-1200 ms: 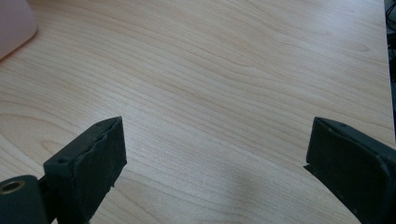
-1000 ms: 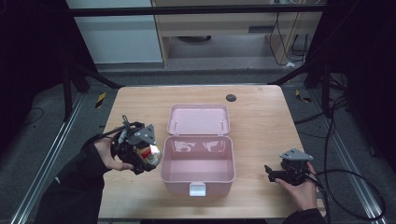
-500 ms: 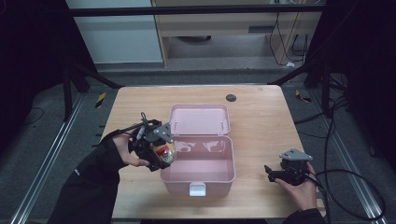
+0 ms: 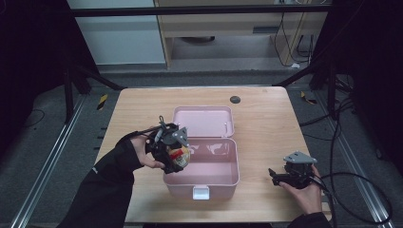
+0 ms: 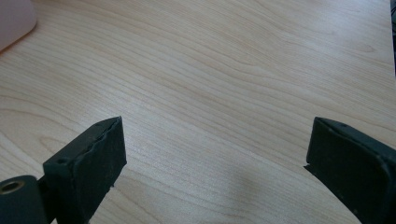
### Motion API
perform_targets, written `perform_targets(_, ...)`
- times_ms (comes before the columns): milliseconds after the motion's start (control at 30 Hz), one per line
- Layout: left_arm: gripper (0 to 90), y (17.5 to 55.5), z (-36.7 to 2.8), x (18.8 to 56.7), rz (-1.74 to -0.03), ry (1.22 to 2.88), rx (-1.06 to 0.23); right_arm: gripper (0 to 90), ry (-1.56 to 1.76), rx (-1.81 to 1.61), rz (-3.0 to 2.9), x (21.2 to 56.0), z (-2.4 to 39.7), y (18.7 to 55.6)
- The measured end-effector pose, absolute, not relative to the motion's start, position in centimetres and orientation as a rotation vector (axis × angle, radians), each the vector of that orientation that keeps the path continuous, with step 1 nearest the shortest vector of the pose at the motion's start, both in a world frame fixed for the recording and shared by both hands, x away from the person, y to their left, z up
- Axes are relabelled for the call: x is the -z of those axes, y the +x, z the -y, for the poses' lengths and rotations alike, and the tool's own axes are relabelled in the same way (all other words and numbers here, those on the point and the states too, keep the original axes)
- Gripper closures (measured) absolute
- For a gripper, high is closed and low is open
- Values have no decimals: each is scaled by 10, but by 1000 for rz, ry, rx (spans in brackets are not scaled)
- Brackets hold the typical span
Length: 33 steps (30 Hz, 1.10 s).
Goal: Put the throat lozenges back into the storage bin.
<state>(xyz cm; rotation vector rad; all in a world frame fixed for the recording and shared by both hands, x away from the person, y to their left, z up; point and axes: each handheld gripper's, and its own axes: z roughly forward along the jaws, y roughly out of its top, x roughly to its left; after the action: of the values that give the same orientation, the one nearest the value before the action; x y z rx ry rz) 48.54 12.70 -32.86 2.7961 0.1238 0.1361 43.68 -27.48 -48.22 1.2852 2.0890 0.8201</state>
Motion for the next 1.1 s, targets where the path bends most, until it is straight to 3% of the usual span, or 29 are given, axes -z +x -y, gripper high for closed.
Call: perform_targets(1100, 195, 494, -123, 384, -131, 2835, -50, 45, 1271, -794, -2112, 485, 273, 438)
